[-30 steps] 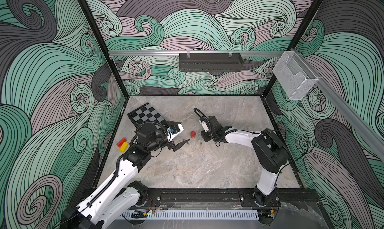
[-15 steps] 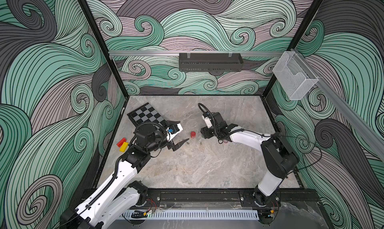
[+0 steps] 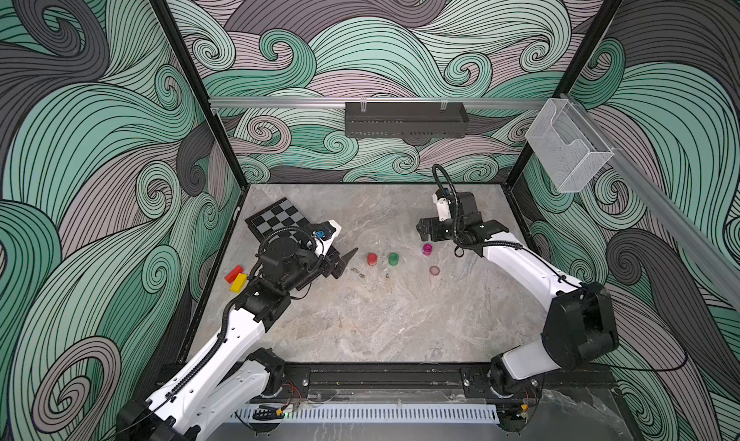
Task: Close the paint jar lid
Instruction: Pick up the paint jar from the center of the board.
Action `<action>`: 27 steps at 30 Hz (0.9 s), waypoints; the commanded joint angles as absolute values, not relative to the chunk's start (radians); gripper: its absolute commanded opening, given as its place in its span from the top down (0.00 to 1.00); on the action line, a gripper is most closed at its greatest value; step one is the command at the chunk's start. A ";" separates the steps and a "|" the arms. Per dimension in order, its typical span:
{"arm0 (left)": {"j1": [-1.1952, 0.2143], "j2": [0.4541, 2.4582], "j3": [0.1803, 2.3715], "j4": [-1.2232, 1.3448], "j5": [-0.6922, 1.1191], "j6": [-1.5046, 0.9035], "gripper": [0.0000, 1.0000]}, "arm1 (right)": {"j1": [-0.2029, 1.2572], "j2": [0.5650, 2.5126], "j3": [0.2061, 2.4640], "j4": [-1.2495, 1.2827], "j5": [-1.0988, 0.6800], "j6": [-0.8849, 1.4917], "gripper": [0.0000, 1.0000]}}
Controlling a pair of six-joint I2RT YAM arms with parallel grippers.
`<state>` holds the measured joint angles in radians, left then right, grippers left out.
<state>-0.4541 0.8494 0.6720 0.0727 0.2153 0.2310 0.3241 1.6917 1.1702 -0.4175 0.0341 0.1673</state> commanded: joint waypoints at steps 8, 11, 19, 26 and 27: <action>-0.457 0.870 0.718 0.040 0.106 0.118 0.01 | 0.315 1.892 1.307 -0.612 0.062 0.161 0.15; -0.457 0.876 0.711 0.051 0.085 0.117 0.01 | 0.315 1.942 1.336 -0.623 0.072 0.158 0.20; -0.457 0.883 0.713 0.052 0.072 0.111 0.01 | 0.315 2.050 1.399 -0.657 0.098 0.147 0.31; -0.458 0.888 0.716 0.048 0.072 0.114 0.01 | 0.314 2.121 1.477 -0.726 0.116 0.140 0.35; -0.457 0.888 0.716 0.048 0.072 0.115 0.01 | 0.314 2.131 1.487 -0.733 0.114 0.137 0.36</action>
<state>-0.4541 0.8825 0.6727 0.0452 0.0883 0.1337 0.3191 2.1029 1.4456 -0.7143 0.0959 0.1406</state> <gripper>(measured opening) 0.986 0.644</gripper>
